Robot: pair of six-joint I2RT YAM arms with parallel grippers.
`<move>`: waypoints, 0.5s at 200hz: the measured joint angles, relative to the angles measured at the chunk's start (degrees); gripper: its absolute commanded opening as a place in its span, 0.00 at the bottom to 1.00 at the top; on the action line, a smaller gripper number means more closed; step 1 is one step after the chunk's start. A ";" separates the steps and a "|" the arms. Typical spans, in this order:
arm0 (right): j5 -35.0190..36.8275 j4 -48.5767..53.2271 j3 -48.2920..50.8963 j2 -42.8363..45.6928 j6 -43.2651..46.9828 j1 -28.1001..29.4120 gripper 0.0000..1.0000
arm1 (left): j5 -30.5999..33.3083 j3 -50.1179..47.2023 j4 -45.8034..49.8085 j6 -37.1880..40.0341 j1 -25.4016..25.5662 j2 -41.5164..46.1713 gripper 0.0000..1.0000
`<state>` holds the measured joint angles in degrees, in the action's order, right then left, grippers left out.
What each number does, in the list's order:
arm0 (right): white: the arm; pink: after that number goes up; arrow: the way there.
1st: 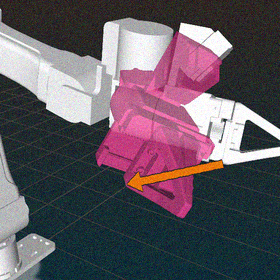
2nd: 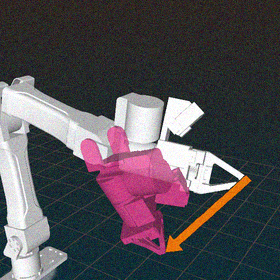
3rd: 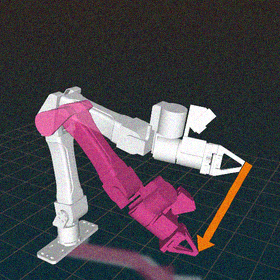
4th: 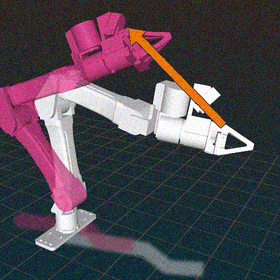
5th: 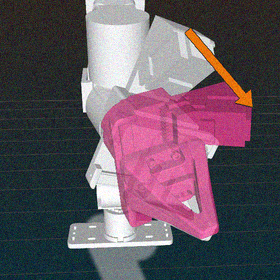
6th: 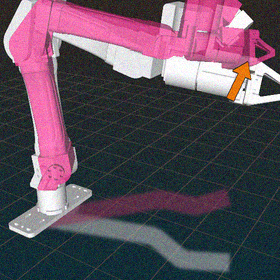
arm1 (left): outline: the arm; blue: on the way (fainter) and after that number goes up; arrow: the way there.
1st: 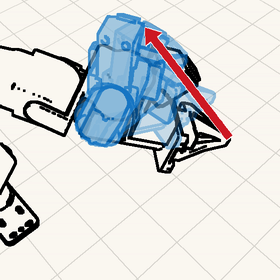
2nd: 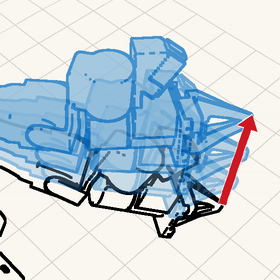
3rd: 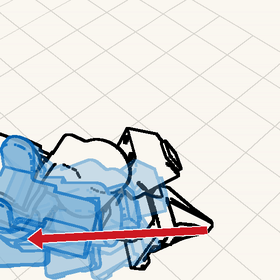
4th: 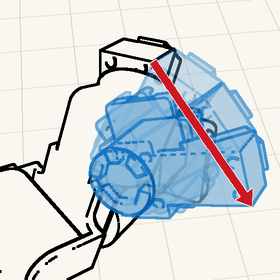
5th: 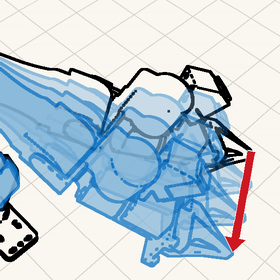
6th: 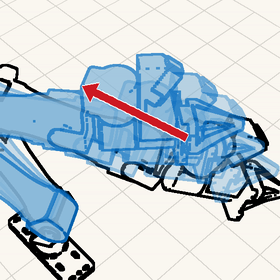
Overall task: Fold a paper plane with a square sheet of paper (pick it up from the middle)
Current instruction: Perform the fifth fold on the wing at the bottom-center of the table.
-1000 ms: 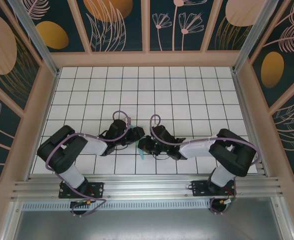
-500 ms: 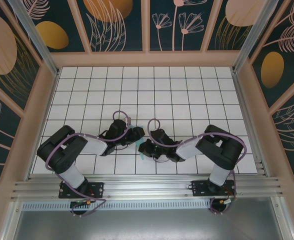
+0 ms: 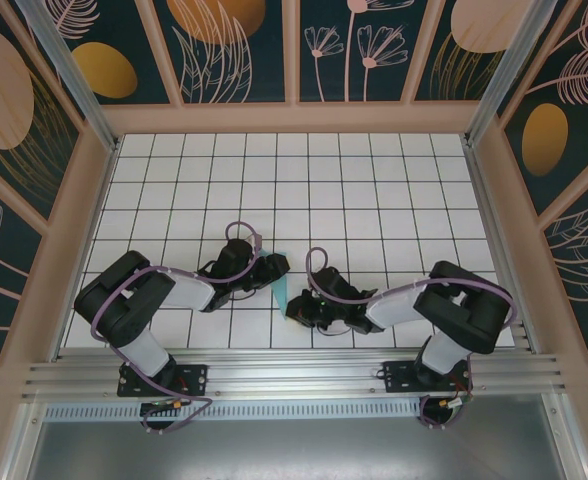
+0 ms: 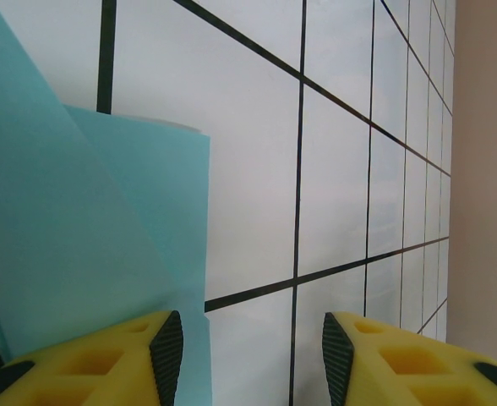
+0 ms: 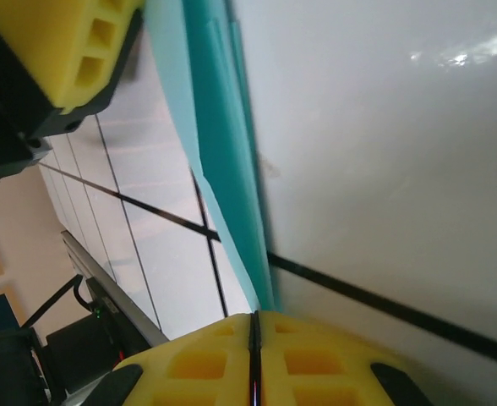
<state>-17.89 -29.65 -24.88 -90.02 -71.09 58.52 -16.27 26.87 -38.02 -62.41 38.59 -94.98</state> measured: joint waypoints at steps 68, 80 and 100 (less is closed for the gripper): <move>1.81 -1.90 -6.99 -2.80 1.95 -0.66 0.11 | -0.17 -0.09 -0.28 0.00 0.00 0.00 0.51; 1.88 -3.28 -6.88 -5.18 1.55 -1.33 0.11 | -0.17 -0.13 -0.35 0.00 0.00 0.00 0.52; 1.84 -4.50 -5.92 -8.24 0.74 -2.16 0.10 | -0.17 -0.15 -0.37 0.00 0.00 0.04 0.52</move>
<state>-16.05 -34.15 -30.81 -98.26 -70.35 56.36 -16.45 26.72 -38.39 -62.41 38.59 -94.94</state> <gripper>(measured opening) 0.108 0.515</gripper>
